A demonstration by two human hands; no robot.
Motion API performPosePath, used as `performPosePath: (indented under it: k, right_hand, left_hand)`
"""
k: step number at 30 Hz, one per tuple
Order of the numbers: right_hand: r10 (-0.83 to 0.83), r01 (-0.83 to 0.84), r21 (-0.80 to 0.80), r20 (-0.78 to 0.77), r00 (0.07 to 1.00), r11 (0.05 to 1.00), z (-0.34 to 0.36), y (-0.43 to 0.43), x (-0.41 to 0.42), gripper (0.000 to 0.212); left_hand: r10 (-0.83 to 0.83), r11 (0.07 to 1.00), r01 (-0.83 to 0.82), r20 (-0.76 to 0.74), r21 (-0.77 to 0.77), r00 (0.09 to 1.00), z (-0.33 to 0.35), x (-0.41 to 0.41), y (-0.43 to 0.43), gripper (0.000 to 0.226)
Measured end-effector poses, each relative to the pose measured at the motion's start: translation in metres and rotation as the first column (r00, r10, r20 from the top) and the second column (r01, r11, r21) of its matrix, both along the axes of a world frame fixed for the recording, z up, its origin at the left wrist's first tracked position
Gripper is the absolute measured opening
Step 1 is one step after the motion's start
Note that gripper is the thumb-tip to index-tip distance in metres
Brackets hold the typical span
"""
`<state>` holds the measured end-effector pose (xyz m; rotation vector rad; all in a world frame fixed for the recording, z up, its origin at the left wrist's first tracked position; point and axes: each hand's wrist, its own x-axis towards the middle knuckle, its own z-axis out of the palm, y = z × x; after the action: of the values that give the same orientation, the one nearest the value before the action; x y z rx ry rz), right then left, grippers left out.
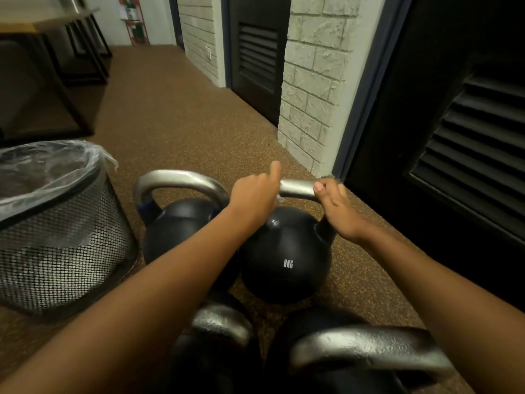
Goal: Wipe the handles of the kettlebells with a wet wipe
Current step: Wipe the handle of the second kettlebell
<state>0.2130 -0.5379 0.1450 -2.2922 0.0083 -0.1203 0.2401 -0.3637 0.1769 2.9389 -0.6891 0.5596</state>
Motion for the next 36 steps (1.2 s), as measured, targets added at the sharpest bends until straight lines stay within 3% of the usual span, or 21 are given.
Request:
performPosePath:
  k: [4, 8, 10, 13, 15, 17, 21, 26, 29, 33, 36]
  right_hand:
    - [-0.003, 0.003, 0.003, -0.005, 1.000, 1.000, 0.000, 0.000, -0.001, 0.033]
    - [-0.004, 0.005, 0.015, -0.033, 0.999, 1.000, 0.003, 0.001, -0.002, 0.033]
    - [-0.018, 0.016, -0.073, -0.027, 0.999, 0.997, 0.005, 0.002, -0.004, 0.034]
    - [-0.110, 0.159, -0.240, 0.207, 0.972, 0.958, 0.010, 0.009, -0.007, 0.032]
    - [-0.154, 0.238, -0.196, 0.365, 0.918, 0.951, 0.019, 0.020, -0.007, 0.030]
    - [-0.143, 0.239, -0.189, 0.416, 0.898, 0.952, 0.027, 0.033, -0.004, 0.029]
    - [0.011, 0.118, -0.392, 0.311, 0.950, 0.912, 0.027, 0.060, 0.002, 0.035]
    - [0.061, 0.076, -0.560, 0.222, 0.973, 0.825, 0.020, 0.047, 0.003, 0.041]
    - [0.011, 0.125, -0.566, 0.230, 0.973, 0.815, 0.020, 0.034, 0.003, 0.045]
    - [-0.093, 0.195, -0.462, 0.235, 0.967, 0.865, 0.013, 0.020, 0.000, 0.045]
    - [-0.225, 0.259, -0.394, 0.131, 0.966, 0.882, 0.007, 0.006, -0.004, 0.035]
  left_hand:
    - [-0.141, 0.990, 0.136, 0.129, 0.045, 0.982, -0.002, -0.001, -0.012, 0.033]
    - [-0.270, 0.951, 0.272, 0.032, -0.150, 0.962, 0.000, -0.003, -0.016, 0.040]
    - [-0.281, 0.931, 0.273, 0.001, -0.243, 0.960, -0.002, -0.002, -0.014, 0.044]
    - [-0.259, 0.910, 0.206, -0.106, -0.359, 0.960, -0.007, 0.003, -0.012, 0.047]
    - [-0.252, 0.905, 0.161, -0.192, -0.394, 0.948, -0.006, 0.004, -0.011, 0.047]
    - [-0.239, 0.900, 0.119, -0.247, -0.418, 0.939, -0.004, 0.003, -0.011, 0.047]
    - [-0.164, 0.886, 0.023, -0.266, -0.463, 0.950, -0.004, -0.002, -0.012, 0.026]
    - [-0.084, 0.955, 0.021, -0.203, -0.295, 0.976, -0.021, -0.006, -0.014, 0.055]
    - [-0.087, 0.970, 0.011, -0.306, -0.243, 0.948, -0.016, -0.002, -0.008, 0.073]
    - [-0.102, 0.964, 0.008, -0.341, -0.267, 0.934, -0.012, -0.004, -0.005, 0.070]
    - [-0.084, 0.955, -0.018, -0.324, -0.298, 0.942, -0.014, -0.009, -0.007, 0.069]
